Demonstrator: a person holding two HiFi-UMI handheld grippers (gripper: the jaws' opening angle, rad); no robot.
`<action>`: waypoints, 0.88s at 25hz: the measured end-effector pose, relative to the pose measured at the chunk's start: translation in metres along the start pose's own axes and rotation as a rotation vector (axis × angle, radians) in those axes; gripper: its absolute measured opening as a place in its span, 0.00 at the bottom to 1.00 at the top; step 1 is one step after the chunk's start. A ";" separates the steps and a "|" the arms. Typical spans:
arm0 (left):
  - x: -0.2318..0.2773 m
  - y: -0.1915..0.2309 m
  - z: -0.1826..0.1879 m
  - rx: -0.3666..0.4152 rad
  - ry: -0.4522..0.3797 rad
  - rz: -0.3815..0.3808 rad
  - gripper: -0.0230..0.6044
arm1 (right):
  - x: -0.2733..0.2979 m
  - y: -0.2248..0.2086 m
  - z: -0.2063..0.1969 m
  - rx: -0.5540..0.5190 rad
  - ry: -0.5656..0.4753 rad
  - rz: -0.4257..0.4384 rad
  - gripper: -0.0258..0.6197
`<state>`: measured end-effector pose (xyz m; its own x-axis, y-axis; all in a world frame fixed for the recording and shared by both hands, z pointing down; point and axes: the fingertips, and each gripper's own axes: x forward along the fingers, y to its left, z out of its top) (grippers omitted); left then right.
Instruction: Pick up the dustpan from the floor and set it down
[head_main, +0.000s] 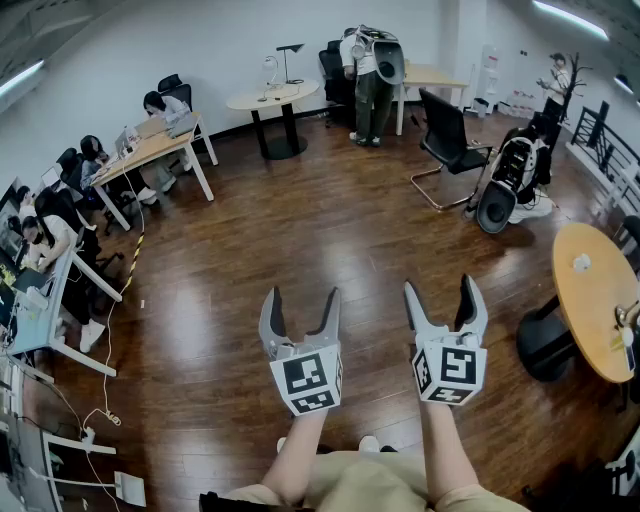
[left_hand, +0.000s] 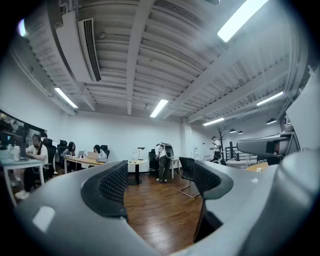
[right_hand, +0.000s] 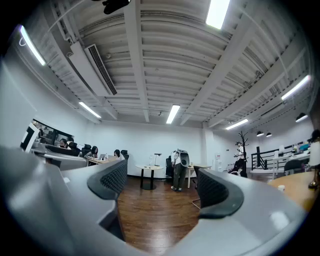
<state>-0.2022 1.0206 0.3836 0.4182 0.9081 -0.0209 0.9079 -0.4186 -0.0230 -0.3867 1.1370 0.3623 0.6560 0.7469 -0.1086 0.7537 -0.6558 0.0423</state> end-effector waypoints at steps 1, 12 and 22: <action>0.003 -0.004 -0.001 0.000 -0.002 -0.002 0.66 | 0.000 -0.006 -0.003 0.000 0.003 -0.009 0.70; -0.003 0.034 0.000 0.015 0.003 0.127 0.66 | 0.041 -0.005 -0.018 0.069 0.022 0.054 0.69; -0.111 0.253 0.017 0.022 0.016 0.565 0.65 | 0.095 0.301 0.020 0.147 -0.048 0.631 0.61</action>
<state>-0.0198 0.8136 0.3636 0.8395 0.5429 -0.0210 0.5422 -0.8396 -0.0332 -0.0984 1.0088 0.3446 0.9660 0.2096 -0.1514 0.2085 -0.9777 -0.0234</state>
